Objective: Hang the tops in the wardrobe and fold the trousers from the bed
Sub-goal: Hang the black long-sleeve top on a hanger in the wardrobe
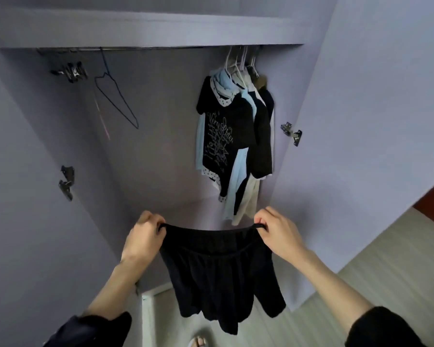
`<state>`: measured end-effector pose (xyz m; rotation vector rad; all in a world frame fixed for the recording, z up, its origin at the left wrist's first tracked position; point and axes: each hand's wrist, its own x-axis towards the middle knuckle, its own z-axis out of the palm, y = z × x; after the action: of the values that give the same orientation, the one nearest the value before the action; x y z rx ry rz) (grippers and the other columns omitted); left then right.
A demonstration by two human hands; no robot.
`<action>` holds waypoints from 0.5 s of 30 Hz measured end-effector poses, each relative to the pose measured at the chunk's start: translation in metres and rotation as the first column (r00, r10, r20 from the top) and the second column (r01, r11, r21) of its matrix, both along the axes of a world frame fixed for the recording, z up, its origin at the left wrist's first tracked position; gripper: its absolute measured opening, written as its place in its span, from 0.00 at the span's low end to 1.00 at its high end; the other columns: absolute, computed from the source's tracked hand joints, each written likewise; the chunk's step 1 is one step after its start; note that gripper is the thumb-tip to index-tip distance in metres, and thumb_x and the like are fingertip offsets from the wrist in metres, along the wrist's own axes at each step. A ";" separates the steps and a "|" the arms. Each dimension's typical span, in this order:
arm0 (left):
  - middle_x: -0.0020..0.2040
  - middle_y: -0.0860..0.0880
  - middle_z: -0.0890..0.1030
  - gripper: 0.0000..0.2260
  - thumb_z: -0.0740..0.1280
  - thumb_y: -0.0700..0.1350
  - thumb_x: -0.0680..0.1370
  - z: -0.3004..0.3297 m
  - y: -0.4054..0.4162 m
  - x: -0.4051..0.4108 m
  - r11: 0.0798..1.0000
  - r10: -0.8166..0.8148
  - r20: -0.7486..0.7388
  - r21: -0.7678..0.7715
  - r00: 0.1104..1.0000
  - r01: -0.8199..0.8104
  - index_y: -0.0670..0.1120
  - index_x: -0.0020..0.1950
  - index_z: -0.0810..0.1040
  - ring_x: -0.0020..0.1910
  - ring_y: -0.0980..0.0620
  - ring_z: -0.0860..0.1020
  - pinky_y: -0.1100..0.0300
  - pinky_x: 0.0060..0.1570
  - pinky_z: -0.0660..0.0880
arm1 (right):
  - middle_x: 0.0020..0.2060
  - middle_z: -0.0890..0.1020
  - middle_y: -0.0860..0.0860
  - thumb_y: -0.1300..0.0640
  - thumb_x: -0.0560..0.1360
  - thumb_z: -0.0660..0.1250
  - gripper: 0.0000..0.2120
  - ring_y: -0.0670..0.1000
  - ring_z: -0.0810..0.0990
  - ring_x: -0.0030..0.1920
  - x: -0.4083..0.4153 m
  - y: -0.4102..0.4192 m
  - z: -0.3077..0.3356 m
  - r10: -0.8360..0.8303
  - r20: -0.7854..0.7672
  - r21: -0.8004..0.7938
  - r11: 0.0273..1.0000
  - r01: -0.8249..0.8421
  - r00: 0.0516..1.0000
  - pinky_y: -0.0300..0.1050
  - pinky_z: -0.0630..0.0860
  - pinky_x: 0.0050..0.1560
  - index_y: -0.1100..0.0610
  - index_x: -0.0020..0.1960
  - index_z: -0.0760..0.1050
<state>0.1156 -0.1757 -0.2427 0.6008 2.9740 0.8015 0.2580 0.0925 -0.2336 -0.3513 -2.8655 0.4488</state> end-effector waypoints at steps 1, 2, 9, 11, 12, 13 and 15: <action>0.48 0.48 0.71 0.05 0.64 0.40 0.77 -0.004 0.005 -0.011 0.998 0.060 -0.003 0.008 0.998 -0.060 0.44 0.50 0.78 0.42 0.42 0.77 0.56 0.41 0.70 | 0.41 0.69 0.42 0.63 0.74 0.65 0.04 0.47 0.72 0.38 -0.017 0.006 0.000 0.015 -0.012 -0.008 1.000 -0.015 1.000 0.32 0.61 0.34 0.55 0.47 0.74; 0.48 0.46 0.73 0.06 0.64 0.40 0.77 -0.008 0.008 -0.022 0.992 0.118 0.012 0.039 0.993 -0.118 0.43 0.51 0.78 0.43 0.41 0.78 0.57 0.41 0.69 | 0.40 0.69 0.41 0.62 0.73 0.66 0.04 0.45 0.71 0.37 -0.032 0.011 0.000 0.029 -0.013 -0.016 0.999 -0.030 0.999 0.32 0.61 0.34 0.55 0.46 0.74; 0.47 0.41 0.79 0.07 0.62 0.31 0.77 -0.008 0.051 -0.127 0.649 0.148 0.626 0.522 0.766 -0.552 0.39 0.49 0.78 0.40 0.49 0.77 0.56 0.45 0.78 | 0.41 0.72 0.44 0.60 0.74 0.64 0.03 0.50 0.77 0.46 -0.171 0.046 0.008 0.169 0.059 0.026 0.985 -0.171 0.984 0.43 0.72 0.42 0.55 0.48 0.75; 0.45 0.43 0.78 0.08 0.61 0.30 0.77 -0.001 0.061 -0.150 0.645 0.090 0.680 0.517 0.728 -0.562 0.41 0.46 0.77 0.40 0.50 0.77 0.59 0.42 0.78 | 0.43 0.76 0.47 0.60 0.75 0.64 0.04 0.51 0.78 0.49 -0.207 0.053 0.009 0.189 0.148 0.005 0.981 -0.192 0.971 0.43 0.71 0.44 0.55 0.49 0.75; 0.44 0.44 0.78 0.08 0.61 0.30 0.77 0.005 0.065 -0.160 0.642 0.065 0.695 0.520 0.716 -0.563 0.41 0.47 0.77 0.40 0.50 0.77 0.60 0.41 0.77 | 0.45 0.78 0.49 0.59 0.75 0.64 0.04 0.51 0.78 0.49 -0.226 0.058 0.010 0.193 0.193 -0.009 0.981 -0.195 0.962 0.42 0.71 0.43 0.55 0.49 0.76; 0.43 0.44 0.78 0.08 0.61 0.30 0.77 0.009 0.067 -0.172 0.635 0.054 0.711 0.517 0.701 -0.573 0.40 0.49 0.76 0.39 0.50 0.77 0.61 0.40 0.77 | 0.46 0.79 0.50 0.59 0.75 0.64 0.04 0.52 0.78 0.50 -0.248 0.062 0.010 0.205 0.239 -0.027 0.979 -0.204 0.949 0.42 0.71 0.43 0.54 0.49 0.76; 0.44 0.43 0.79 0.07 0.61 0.32 0.77 0.017 0.071 -0.182 0.636 0.040 0.727 0.511 0.686 -0.578 0.39 0.51 0.76 0.39 0.50 0.77 0.63 0.37 0.78 | 0.48 0.80 0.51 0.58 0.76 0.65 0.04 0.52 0.78 0.50 -0.272 0.066 0.011 0.214 0.326 -0.057 0.977 -0.207 0.921 0.44 0.74 0.47 0.54 0.49 0.77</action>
<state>-0.0661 -0.1047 -0.2260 -0.2909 2.0184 1.7898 -0.0141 0.1581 -0.2227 -0.1297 -3.2472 0.5007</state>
